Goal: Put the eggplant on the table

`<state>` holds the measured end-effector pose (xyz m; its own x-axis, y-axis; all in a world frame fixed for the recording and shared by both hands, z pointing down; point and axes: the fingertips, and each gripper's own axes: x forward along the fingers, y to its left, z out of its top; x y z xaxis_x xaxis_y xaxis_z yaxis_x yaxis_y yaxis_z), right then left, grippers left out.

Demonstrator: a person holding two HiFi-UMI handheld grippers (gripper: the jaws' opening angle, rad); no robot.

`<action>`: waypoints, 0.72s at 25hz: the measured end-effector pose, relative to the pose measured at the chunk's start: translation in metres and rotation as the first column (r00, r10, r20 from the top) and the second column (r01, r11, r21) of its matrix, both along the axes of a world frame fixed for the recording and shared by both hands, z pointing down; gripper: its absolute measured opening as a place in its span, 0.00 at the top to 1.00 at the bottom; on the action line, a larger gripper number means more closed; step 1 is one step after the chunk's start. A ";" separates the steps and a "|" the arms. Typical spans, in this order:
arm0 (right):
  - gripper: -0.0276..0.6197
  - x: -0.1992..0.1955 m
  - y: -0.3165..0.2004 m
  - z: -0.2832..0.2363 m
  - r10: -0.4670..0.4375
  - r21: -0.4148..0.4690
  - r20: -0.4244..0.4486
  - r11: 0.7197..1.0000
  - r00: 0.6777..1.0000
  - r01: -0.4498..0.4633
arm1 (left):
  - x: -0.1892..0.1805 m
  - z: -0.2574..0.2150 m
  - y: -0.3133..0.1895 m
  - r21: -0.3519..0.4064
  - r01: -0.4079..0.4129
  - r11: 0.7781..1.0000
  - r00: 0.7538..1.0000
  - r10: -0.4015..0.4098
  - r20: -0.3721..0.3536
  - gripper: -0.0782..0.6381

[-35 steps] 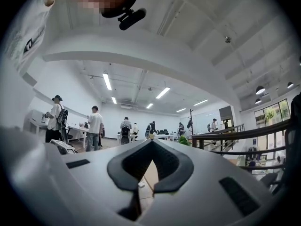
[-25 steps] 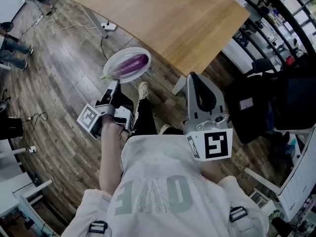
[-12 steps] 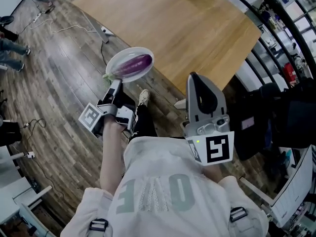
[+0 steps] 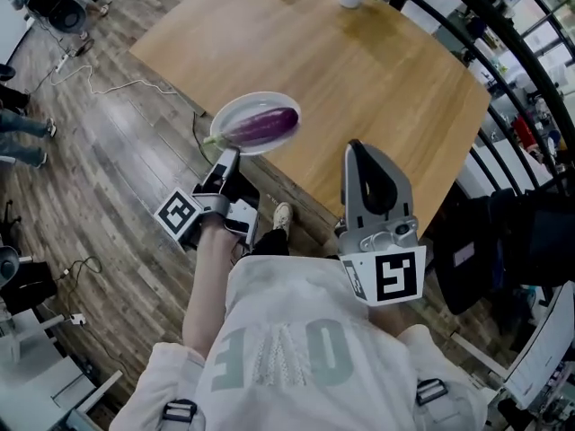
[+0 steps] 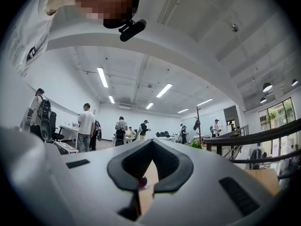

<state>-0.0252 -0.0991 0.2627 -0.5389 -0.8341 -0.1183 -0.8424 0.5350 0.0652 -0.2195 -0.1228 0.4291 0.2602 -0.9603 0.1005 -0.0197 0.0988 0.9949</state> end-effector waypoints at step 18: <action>0.93 0.002 -0.091 0.015 0.057 -0.073 -0.041 0.996 0.998 -0.060 | 0.064 0.009 -0.103 0.028 -0.142 0.989 0.990 0.142 0.006 0.87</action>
